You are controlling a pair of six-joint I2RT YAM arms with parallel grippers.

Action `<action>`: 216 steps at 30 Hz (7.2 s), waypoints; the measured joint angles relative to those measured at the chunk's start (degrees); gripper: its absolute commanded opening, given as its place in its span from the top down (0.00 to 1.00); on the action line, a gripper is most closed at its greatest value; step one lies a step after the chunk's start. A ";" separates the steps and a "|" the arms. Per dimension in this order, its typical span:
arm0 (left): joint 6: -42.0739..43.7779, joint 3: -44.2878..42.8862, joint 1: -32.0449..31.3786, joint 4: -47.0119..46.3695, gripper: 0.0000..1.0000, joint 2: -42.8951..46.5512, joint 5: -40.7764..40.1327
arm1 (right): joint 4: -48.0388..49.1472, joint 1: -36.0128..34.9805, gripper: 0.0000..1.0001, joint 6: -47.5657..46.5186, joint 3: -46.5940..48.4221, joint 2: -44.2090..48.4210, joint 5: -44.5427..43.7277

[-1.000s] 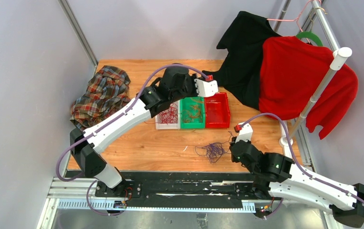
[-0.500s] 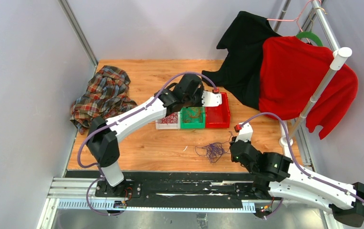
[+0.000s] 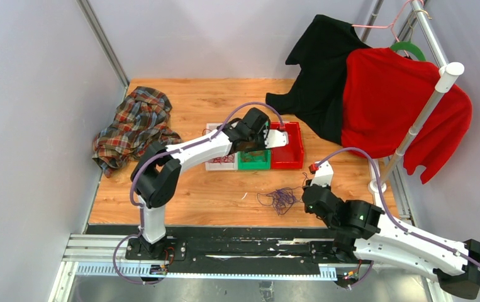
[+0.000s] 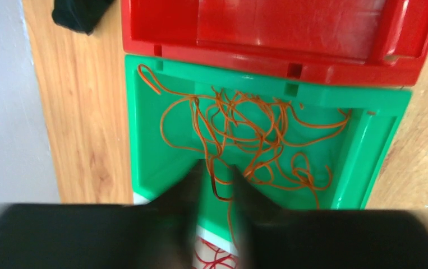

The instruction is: Untangle the cables

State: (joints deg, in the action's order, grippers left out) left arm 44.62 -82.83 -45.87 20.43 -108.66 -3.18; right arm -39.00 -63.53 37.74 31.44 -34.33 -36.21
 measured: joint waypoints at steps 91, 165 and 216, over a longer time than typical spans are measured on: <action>-14.49 -5.25 -6.01 21.05 0.99 22.01 28.22 | -1.81 1.70 0.31 4.42 11.13 2.40 4.33; -2.67 -54.77 -11.56 18.01 1.00 22.53 15.80 | 51.17 -1.79 0.29 -24.83 -2.97 -8.61 17.66; 33.11 -60.24 -15.82 -10.16 0.99 17.33 0.55 | 64.70 -2.03 0.27 -24.61 -1.99 -21.03 22.38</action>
State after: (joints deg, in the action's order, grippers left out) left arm 77.73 -143.06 -61.69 10.26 -91.33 -2.63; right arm 25.69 -65.56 13.13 29.45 -55.35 -13.82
